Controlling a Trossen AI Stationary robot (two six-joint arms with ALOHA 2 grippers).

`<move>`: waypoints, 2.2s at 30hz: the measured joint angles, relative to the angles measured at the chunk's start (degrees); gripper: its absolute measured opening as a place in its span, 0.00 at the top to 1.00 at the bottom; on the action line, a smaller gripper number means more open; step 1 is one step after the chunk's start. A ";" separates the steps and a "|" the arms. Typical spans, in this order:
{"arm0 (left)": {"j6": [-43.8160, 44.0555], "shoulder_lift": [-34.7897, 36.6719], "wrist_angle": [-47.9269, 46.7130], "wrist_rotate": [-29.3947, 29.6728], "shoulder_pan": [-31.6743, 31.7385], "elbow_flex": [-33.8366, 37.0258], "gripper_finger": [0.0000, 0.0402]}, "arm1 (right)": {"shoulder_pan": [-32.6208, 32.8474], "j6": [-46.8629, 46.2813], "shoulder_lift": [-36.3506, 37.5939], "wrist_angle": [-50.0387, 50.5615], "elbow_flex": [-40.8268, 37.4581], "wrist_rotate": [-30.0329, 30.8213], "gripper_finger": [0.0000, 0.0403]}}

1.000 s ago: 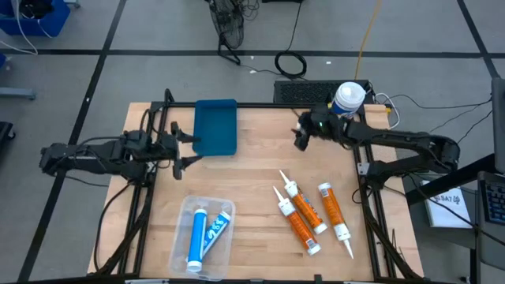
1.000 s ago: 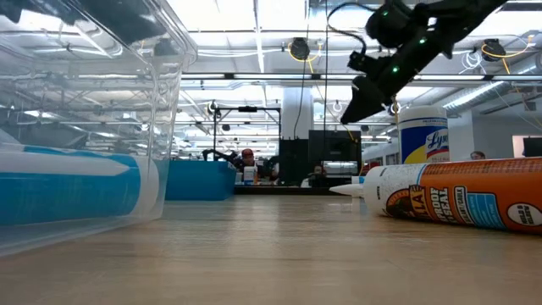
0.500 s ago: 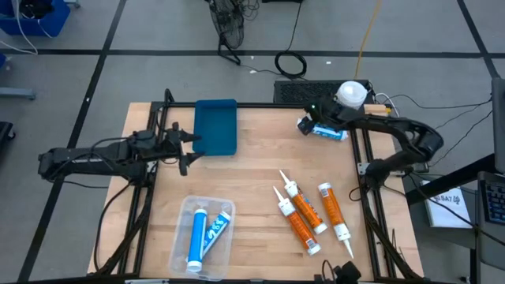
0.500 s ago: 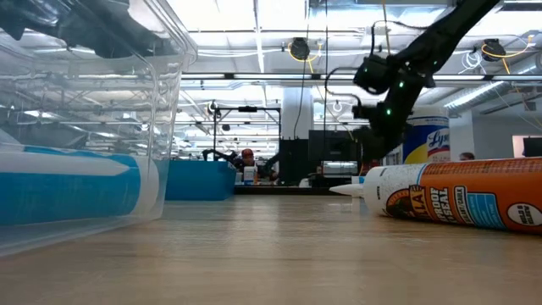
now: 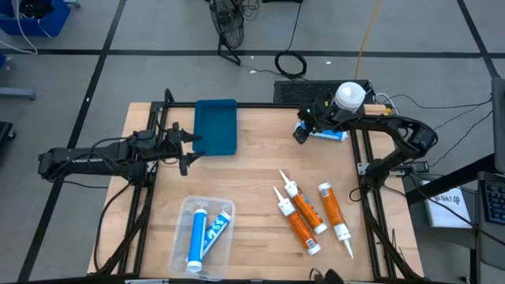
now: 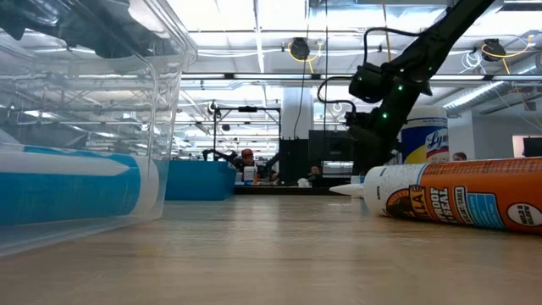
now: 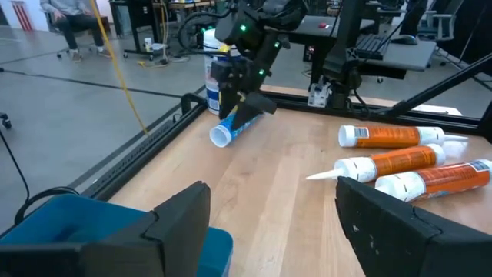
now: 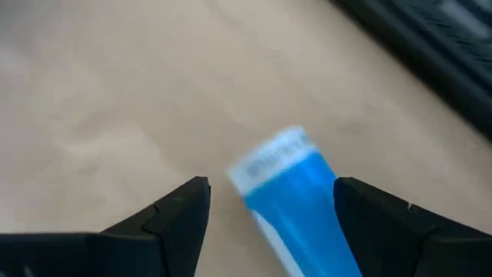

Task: Pick & place silicon tubes, Sealant and Lysol wipes
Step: Put the blue sealant into the transparent bin

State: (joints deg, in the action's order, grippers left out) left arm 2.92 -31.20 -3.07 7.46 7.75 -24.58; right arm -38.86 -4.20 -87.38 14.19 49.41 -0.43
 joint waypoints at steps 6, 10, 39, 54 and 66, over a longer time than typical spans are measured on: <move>0.00 0.00 0.08 0.01 0.00 0.00 0.29 | 4.65 -1.12 0.01 1.78 -0.02 -12.69 0.36; -0.02 -0.02 0.19 0.03 0.00 0.00 0.29 | 9.05 -2.44 1.72 0.43 -0.17 -22.32 0.36; -0.09 -0.02 0.25 0.03 0.00 0.00 0.31 | 19.07 -29.64 15.79 35.31 -1.55 16.12 0.50; -0.08 -0.02 0.26 0.03 -0.01 0.00 0.31 | 19.09 -35.36 15.84 46.05 -5.35 3.11 0.57; -0.07 -0.02 0.26 0.03 0.00 0.00 0.29 | 20.41 -50.70 16.83 58.27 -5.62 9.53 0.60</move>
State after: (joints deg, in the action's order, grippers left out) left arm 2.85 -31.22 -2.81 7.49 7.75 -24.58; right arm -18.45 -54.91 -70.56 72.46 43.79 9.10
